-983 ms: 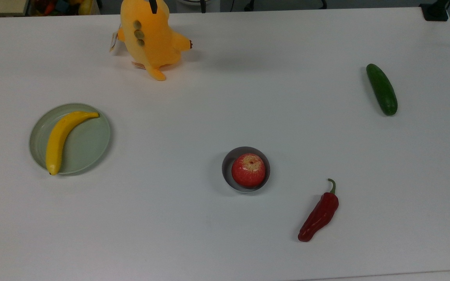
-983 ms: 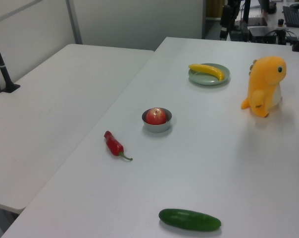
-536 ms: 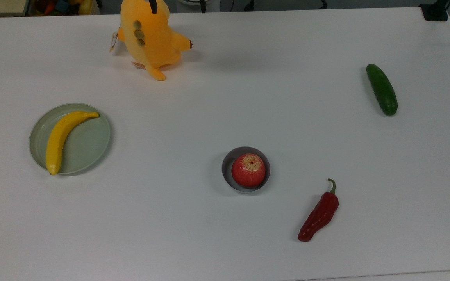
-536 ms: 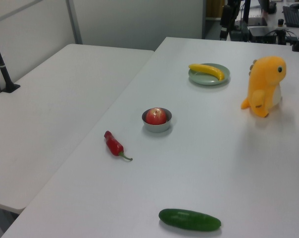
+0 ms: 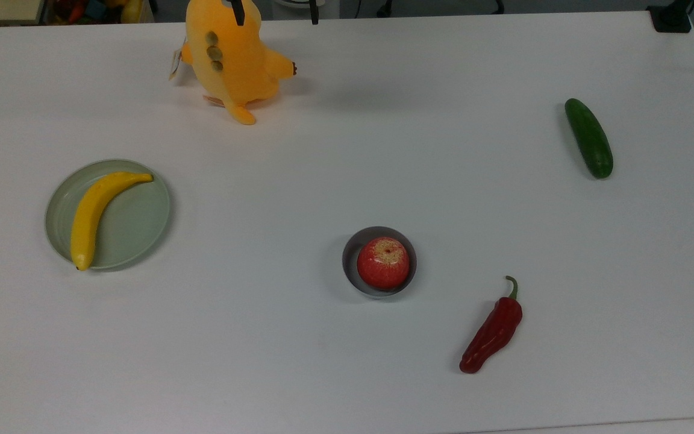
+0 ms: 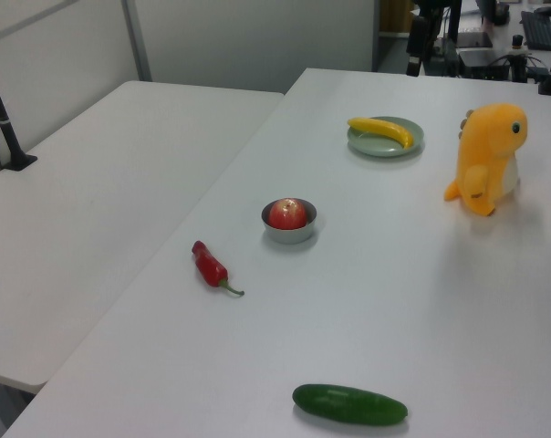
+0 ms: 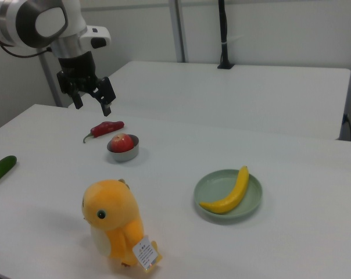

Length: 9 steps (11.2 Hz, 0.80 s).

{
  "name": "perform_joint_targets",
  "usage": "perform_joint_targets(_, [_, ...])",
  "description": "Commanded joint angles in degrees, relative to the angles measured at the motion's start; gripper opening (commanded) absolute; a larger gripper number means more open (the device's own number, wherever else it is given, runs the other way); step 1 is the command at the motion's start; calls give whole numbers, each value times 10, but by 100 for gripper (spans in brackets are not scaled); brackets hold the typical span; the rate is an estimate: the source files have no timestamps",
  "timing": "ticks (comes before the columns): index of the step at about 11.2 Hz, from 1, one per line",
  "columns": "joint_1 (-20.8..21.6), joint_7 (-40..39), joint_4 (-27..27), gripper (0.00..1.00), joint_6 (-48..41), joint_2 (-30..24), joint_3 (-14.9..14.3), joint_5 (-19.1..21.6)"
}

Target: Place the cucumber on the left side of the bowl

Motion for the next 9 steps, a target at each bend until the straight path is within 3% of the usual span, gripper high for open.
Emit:
perform_joint_targets(1, [29,-56,-23,100,-34,-11,0,9])
perform_joint_targets(2, [41,-70,-22,100,-58,-14,2,9])
perform_joint_targets(6, [160,-30,-19,100,-94,-11,10,23])
perform_joint_targets(9, [177,60,3,100,-86,14,78,44])
